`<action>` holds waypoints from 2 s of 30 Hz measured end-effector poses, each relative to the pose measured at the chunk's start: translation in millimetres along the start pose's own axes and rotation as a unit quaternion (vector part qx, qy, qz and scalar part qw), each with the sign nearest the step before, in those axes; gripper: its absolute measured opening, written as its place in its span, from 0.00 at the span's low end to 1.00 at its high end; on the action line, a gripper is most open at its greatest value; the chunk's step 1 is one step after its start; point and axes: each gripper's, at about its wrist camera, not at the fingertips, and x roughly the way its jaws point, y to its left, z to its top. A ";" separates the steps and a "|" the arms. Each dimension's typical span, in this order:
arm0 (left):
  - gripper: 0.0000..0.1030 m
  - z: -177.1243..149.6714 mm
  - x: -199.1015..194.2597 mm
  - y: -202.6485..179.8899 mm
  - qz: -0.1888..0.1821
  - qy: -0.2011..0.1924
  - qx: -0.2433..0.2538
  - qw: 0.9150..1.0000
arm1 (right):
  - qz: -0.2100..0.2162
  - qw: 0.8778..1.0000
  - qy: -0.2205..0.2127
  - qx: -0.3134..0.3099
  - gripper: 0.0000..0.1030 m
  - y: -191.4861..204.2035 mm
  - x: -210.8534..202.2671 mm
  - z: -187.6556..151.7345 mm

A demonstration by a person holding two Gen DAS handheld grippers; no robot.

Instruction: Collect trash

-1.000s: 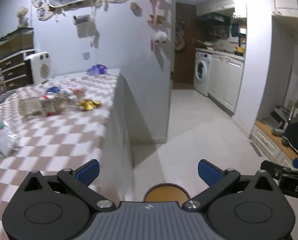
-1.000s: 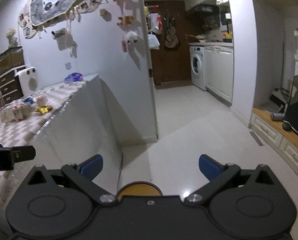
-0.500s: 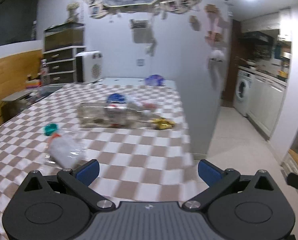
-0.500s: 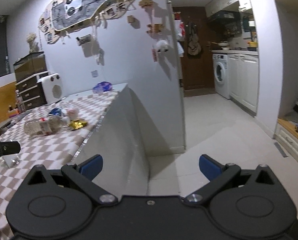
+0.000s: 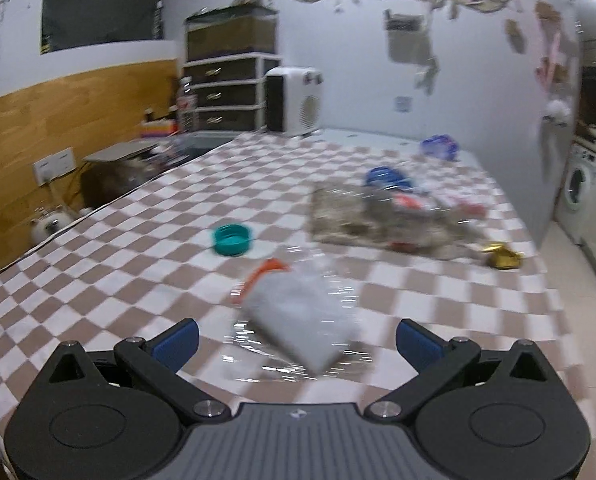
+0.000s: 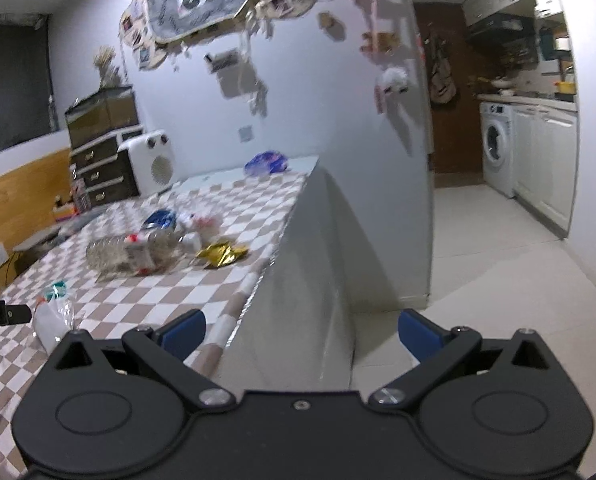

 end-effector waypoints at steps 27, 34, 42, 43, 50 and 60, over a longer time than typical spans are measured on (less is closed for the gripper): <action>1.00 11.5 101.6 -2.8 -0.030 0.061 -0.008 0.998 | 0.032 0.997 0.003 -0.069 1.00 85.5 130.7 50.1; 0.99 -0.1 97.8 -2.3 -0.031 0.020 -0.020 0.999 | 0.038 0.993 0.022 -0.113 0.88 96.3 174.8 51.5; 0.97 -0.3 97.4 7.8 -0.056 0.014 -0.050 0.997 | 0.038 0.987 0.057 -0.147 0.55 113.8 226.3 54.6; 0.97 -0.3 97.4 8.2 -0.057 0.013 -0.052 0.997 | 0.038 0.987 0.058 -0.148 0.54 115.5 231.0 55.4; 0.96 -0.6 97.0 7.8 -0.060 0.013 -0.052 0.997 | 0.025 0.978 0.067 -0.194 0.60 129.2 256.3 50.0; 0.92 -0.9 94.5 6.5 -0.052 0.007 -0.047 0.997 | 0.040 0.979 0.056 -0.191 0.48 123.9 233.5 42.1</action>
